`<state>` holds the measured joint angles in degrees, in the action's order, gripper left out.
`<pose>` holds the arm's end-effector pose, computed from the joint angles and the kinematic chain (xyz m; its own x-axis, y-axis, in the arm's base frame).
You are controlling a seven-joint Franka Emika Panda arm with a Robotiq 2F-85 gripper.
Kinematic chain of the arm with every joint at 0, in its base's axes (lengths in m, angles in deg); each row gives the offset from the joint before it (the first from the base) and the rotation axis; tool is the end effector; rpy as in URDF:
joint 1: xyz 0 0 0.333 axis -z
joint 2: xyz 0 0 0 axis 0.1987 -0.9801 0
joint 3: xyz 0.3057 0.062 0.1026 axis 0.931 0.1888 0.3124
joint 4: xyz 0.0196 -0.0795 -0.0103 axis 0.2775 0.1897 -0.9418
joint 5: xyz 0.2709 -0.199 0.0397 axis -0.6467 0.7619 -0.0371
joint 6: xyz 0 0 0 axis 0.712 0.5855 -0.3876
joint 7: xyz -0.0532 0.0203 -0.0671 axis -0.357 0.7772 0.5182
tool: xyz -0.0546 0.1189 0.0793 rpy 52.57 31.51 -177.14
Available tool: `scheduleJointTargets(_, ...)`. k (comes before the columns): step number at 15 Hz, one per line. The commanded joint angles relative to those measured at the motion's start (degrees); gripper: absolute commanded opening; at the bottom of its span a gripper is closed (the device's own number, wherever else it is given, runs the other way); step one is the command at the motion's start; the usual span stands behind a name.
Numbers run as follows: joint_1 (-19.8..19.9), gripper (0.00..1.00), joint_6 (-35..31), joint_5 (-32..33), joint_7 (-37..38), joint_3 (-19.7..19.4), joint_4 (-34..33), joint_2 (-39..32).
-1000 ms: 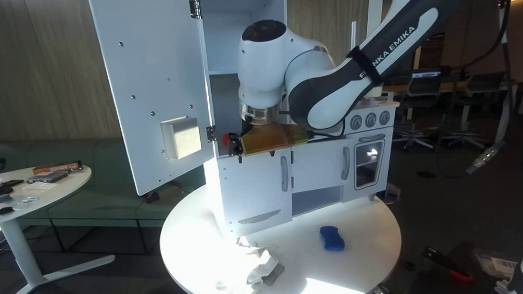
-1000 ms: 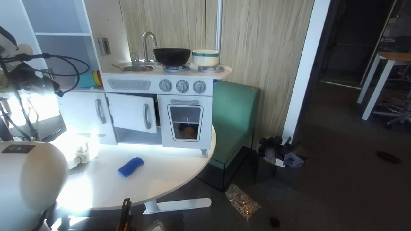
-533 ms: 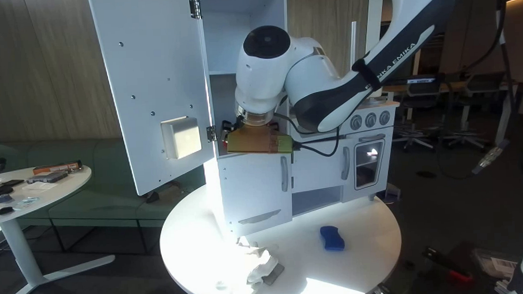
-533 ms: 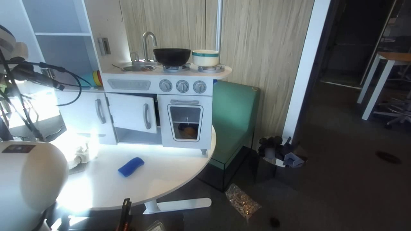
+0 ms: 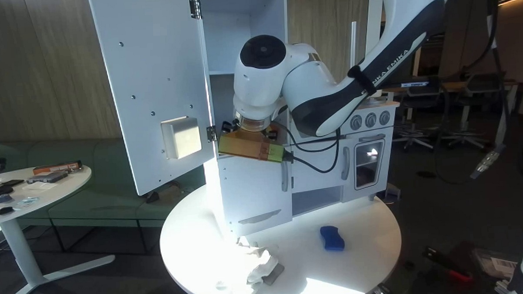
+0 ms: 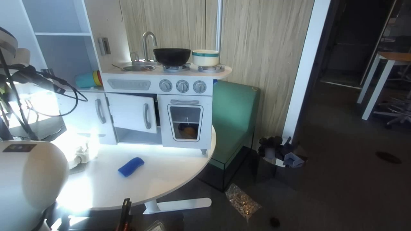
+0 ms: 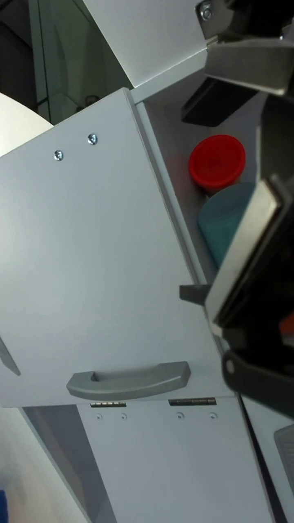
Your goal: Open the cabinet door and move the objects from the lower shelf onto the top shelf
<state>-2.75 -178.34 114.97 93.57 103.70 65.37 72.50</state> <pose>0.4415 0.2859 0.4202 0.5235 -0.4686 0.7116 -0.4395 -0.8640 -0.2456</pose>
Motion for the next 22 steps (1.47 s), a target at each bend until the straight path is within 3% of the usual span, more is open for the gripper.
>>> scheduleJointTargets(1,-1.3,1.0,0.0,-0.2,-0.2,-1.3,0.0,0.0)
scheduleJointTargets(4,-1.6,1.0,0.6,-7.4,-4.1,-1.5,1.2,1.5)
scheduleJointTargets(9,-2.7,1.0,12.1,-13.8,-1.8,-1.0,-0.3,0.9)
scheduleJointTargets(13,-3.1,1.0,8.8,-12.3,-0.5,-1.2,0.4,1.5)
scheduleJointTargets(22,-3.2,1.0,9.8,-12.9,-1.3,-1.2,0.1,0.4)
